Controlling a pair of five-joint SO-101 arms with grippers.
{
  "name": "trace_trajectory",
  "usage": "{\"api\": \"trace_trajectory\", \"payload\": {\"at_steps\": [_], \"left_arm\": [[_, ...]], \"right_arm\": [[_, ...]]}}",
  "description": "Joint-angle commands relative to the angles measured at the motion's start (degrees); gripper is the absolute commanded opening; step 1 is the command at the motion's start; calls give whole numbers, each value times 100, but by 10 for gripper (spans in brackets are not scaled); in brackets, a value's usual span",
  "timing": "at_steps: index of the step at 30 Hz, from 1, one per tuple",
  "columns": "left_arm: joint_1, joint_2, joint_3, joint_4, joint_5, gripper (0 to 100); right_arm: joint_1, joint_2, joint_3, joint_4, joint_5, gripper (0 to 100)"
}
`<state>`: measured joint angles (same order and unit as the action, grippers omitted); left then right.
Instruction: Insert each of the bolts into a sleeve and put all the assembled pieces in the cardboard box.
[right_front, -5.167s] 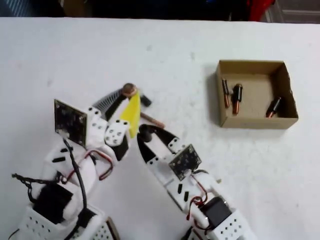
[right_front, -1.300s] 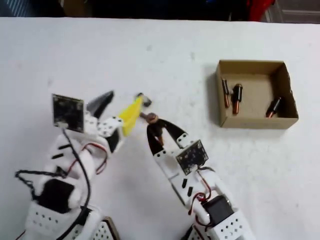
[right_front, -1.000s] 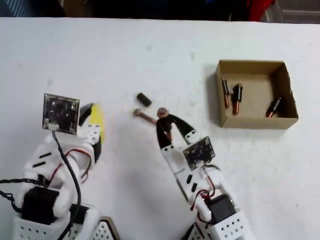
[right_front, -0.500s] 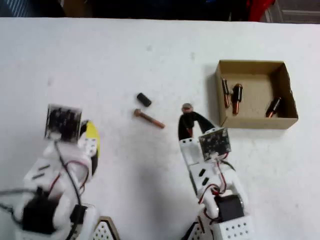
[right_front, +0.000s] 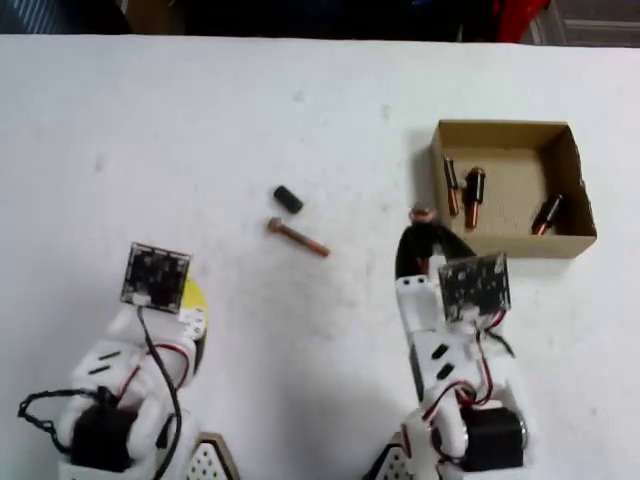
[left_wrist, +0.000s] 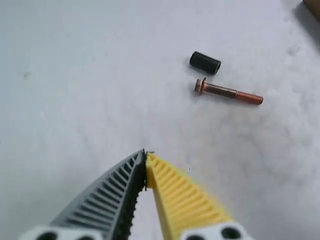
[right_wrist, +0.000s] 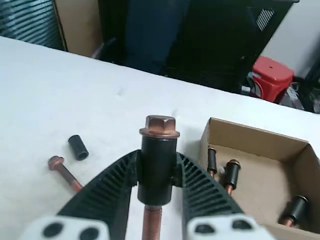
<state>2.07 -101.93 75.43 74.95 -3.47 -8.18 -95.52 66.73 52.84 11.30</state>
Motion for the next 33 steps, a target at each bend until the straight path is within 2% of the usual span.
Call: {"api": "trace_trajectory", "payload": {"at_steps": [1,5,12,17,33], "left_arm": [[-48,-22,211,-26,-35,23],[-75,-22,642,-26,-62,23],[-848,-22,1240,-193,-79,23],[-875,-22,1477,-149,-334,23],[-857,-31,2013,-281,-378,24]], "right_arm": [[286,848,-756,4,114,16],[611,1921,-1310,-154,255,16],[1262,4084,-2119,-708,448,16],[1613,5684,-2936,-1165,448,16],[2396,10598,-6602,-1156,457,16]]}}
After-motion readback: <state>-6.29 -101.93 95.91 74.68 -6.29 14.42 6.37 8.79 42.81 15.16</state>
